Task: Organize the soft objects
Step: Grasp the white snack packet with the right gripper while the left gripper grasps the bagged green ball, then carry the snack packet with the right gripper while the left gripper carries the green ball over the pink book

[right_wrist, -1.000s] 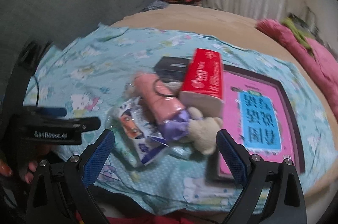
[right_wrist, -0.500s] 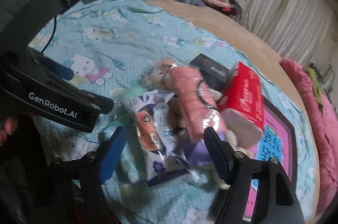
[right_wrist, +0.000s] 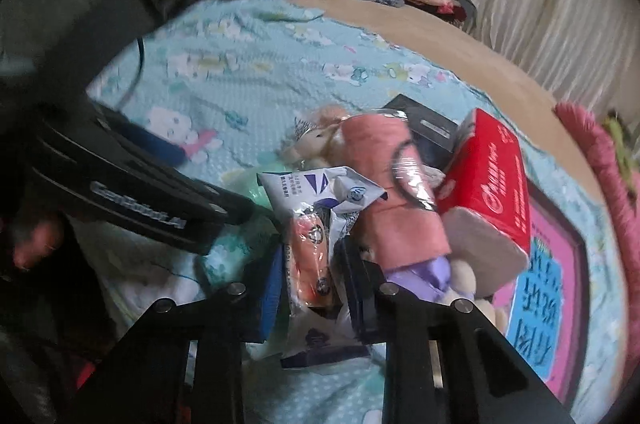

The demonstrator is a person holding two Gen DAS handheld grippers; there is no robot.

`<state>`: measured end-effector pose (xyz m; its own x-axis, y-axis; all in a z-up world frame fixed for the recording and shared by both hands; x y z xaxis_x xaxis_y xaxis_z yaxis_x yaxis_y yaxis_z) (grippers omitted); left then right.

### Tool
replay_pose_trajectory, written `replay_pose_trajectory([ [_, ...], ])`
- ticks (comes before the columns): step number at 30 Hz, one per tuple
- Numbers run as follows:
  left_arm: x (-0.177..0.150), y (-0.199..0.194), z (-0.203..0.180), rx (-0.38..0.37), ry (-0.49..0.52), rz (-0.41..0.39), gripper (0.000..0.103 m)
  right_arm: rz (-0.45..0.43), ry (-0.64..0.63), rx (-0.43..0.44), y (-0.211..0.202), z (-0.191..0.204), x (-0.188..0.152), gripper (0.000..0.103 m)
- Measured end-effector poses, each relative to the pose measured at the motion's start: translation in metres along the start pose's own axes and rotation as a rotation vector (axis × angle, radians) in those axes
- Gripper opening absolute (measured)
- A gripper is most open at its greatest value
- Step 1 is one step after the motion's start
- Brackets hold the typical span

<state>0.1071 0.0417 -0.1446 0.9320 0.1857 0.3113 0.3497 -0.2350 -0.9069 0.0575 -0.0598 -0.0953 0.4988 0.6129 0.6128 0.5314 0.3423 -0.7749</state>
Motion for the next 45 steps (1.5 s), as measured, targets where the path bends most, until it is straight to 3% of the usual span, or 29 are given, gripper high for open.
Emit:
replay_pose_trajectory([
  [4, 0.006, 0.01, -0.011, -0.039, 0.006, 0.026, 0.063, -0.034, 0.097, 0.05, -0.015, -0.013, 0.0, 0.023],
  [9, 0.011, 0.018, -0.017, -0.066, -0.01, 0.038, 0.059, -0.063, 0.164, 0.074, -0.028, -0.023, 0.001, 0.023],
  [12, 0.014, 0.023, -0.02, -0.111, -0.034, 0.051, 0.049, -0.073, 0.171, 0.073, -0.032, -0.026, 0.001, 0.023],
  [20, 0.023, 0.022, -0.027, -0.159, -0.045, 0.016, 0.038, -0.093, 0.19, 0.074, -0.041, -0.026, 0.002, 0.023],
  [34, 0.003, -0.037, -0.011, -0.146, -0.03, -0.083, 0.037, -0.149, 0.229, 0.077, -0.064, -0.036, 0.01, 0.022],
  [45, 0.006, -0.082, -0.063, -0.153, 0.08, -0.165, 0.037, -0.205, 0.311, 0.032, -0.091, -0.067, 0.005, 0.022],
])
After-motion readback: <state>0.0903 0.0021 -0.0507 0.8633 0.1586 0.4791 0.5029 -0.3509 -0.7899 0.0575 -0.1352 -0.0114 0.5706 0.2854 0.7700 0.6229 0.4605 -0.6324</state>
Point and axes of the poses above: each gripper's, at about its wrist camera, not at the fingertips, and y roughly the way its jaws point, z to its left, x to its top, the point moved 7 cm from there along y, roughly the way its jaws point, and after that the axes turned 4 degrees about -y, right-handed, at the moved point
